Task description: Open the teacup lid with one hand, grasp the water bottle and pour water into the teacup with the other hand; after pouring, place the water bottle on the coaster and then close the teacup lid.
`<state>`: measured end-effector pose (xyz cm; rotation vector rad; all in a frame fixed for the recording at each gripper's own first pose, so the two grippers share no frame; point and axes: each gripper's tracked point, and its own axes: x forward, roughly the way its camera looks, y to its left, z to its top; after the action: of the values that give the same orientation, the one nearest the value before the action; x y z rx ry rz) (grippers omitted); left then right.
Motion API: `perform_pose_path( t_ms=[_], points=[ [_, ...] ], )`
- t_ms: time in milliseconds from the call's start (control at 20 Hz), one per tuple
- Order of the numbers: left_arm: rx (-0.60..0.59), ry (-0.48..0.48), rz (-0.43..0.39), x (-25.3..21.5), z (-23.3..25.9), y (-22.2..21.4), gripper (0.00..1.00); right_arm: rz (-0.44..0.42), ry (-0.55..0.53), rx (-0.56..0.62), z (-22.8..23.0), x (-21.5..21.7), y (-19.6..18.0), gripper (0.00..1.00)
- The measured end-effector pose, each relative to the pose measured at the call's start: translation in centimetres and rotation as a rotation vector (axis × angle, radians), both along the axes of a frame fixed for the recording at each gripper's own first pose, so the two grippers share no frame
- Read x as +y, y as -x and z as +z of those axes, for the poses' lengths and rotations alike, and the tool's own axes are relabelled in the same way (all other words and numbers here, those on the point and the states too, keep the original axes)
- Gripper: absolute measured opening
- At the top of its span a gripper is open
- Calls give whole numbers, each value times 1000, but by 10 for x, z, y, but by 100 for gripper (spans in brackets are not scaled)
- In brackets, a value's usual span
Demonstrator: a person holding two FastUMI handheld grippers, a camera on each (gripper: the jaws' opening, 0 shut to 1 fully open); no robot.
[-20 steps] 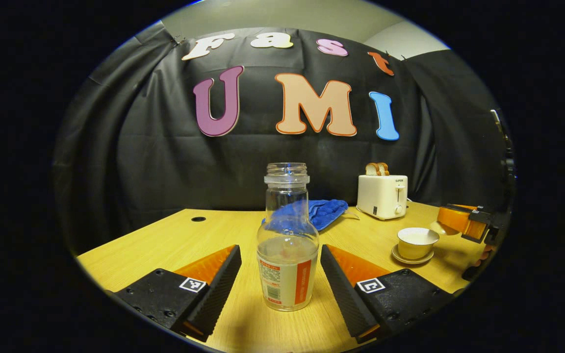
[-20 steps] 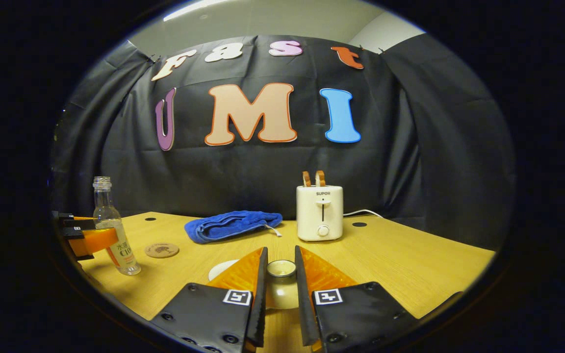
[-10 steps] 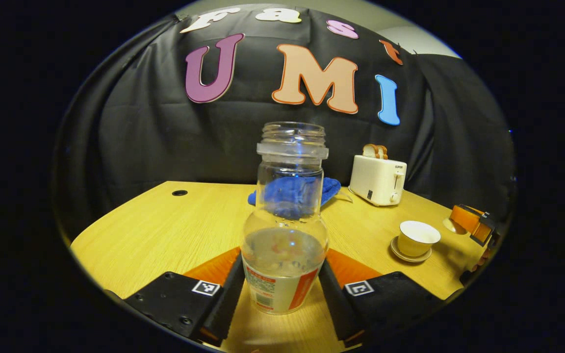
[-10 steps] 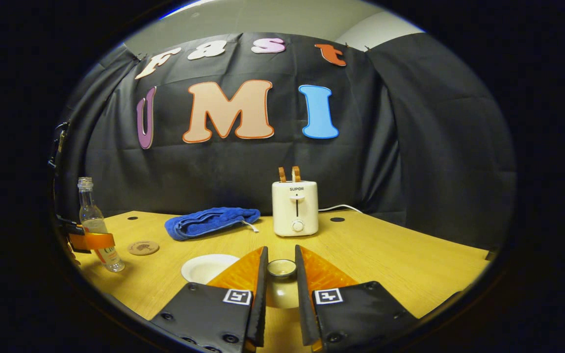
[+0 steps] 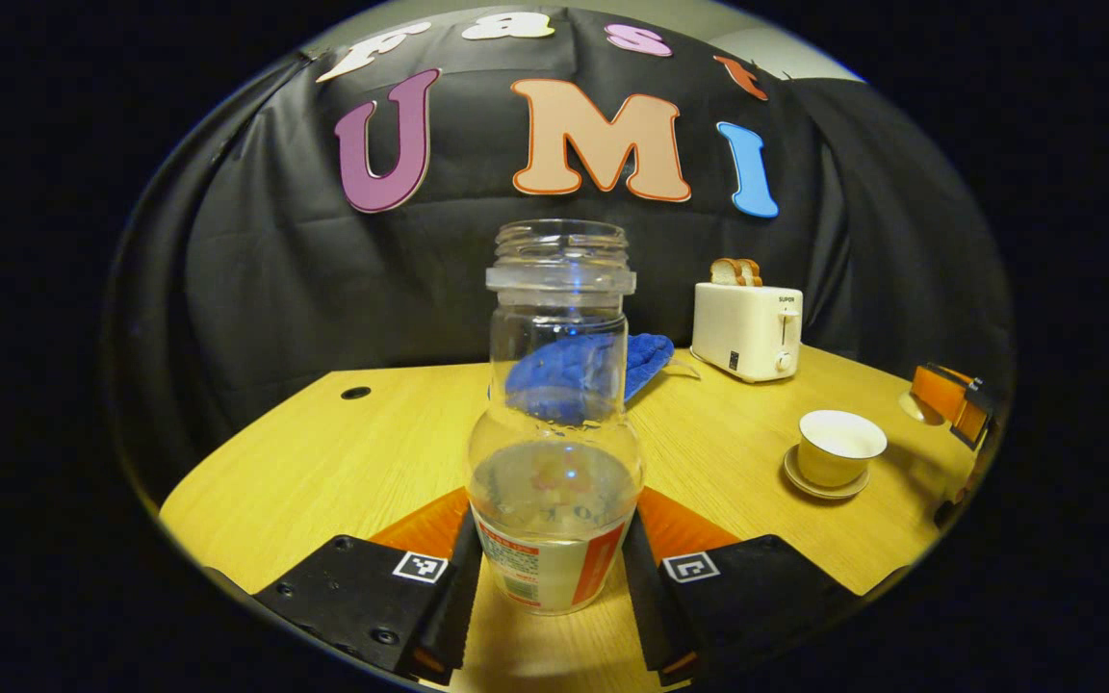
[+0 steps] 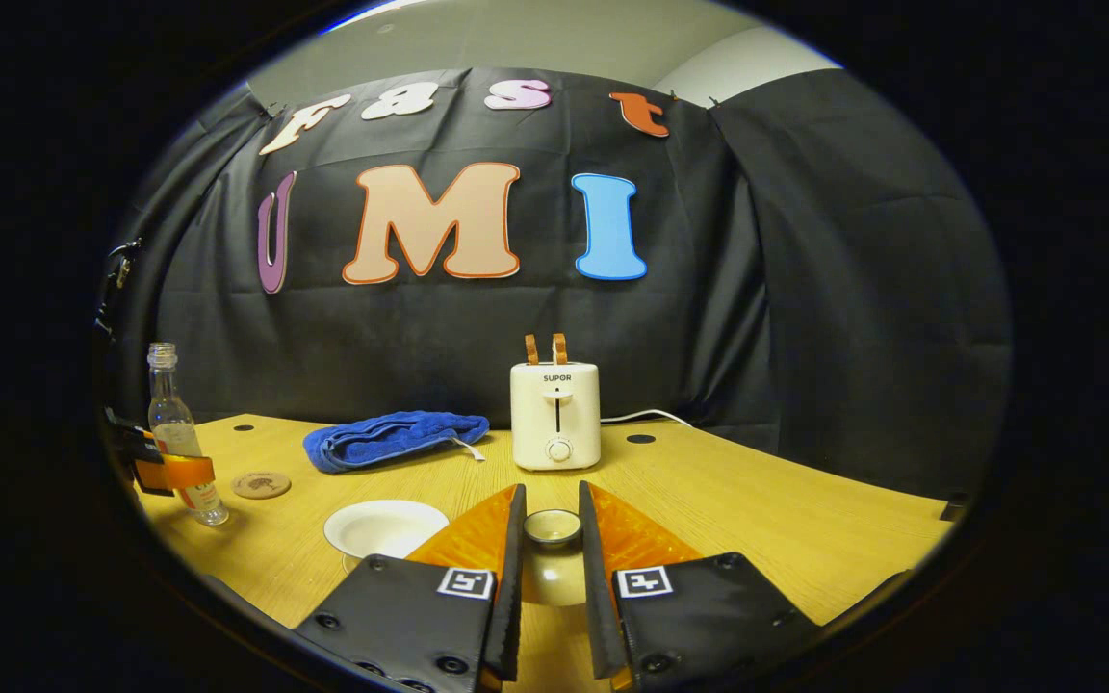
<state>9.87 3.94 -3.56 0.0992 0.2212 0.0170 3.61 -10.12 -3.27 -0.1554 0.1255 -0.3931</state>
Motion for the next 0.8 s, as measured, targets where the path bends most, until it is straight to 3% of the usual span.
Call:
perform_pose_path(
  t_ms=[500,800],
  points=[
    [3,-661,-34,-16,41,-36,65,85,-19,14,-1,6,-4,32],
    [4,-941,-117,-54,24,-45,65,108,-32,28,-2,-3,-3,32]
  ],
)
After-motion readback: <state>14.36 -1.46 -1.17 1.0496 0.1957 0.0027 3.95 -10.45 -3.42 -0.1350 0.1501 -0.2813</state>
